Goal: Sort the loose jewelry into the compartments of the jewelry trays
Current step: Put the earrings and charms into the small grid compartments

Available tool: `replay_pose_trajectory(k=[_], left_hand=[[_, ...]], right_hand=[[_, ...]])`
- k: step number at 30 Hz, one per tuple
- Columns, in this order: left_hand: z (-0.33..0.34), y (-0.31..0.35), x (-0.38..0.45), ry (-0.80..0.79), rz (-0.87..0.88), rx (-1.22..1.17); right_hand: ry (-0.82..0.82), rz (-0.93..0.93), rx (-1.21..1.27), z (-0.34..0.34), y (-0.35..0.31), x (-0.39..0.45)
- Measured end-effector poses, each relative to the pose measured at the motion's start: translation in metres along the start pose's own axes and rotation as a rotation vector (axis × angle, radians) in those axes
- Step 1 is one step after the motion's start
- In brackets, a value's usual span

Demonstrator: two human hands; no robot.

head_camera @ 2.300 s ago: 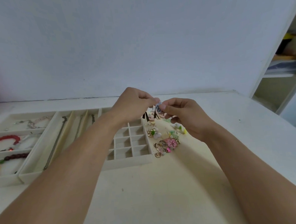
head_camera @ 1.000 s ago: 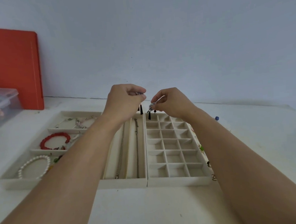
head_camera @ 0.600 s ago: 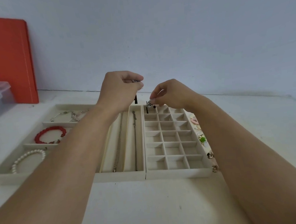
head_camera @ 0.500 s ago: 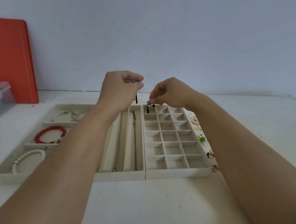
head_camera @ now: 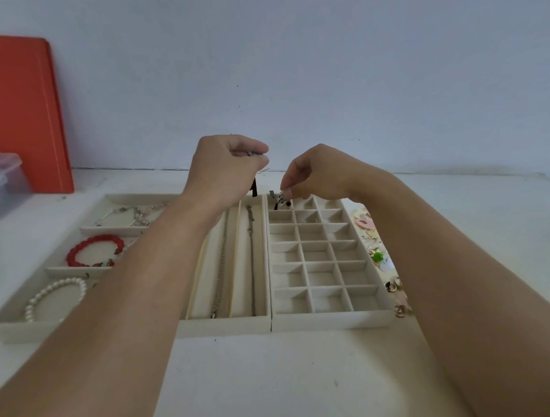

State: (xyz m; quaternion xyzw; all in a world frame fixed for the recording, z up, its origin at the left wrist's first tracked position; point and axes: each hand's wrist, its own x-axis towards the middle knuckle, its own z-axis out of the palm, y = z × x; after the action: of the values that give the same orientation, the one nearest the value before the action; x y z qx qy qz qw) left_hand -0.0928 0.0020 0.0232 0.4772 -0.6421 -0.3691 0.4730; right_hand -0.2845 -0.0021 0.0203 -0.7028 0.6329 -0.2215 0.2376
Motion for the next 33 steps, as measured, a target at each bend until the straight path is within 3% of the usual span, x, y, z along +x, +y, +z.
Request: replay_pose_trajectory(k=[9, 15, 33], left_hand=[[0.002, 0.000, -0.002, -0.017, -0.001, 0.020], [0.002, 0.001, -0.002, -0.016, -0.008, 0.011], [0.001, 0.002, -0.002, -0.015, 0.007, 0.002]], right_hand=[[-0.033, 0.007, -0.033, -0.005, -0.003, -0.003], [0.113, 0.073, -0.003, 0.010, -0.002, 0.004], [0.281, 0.206, -0.132, 0.028, 0.009, 0.014]])
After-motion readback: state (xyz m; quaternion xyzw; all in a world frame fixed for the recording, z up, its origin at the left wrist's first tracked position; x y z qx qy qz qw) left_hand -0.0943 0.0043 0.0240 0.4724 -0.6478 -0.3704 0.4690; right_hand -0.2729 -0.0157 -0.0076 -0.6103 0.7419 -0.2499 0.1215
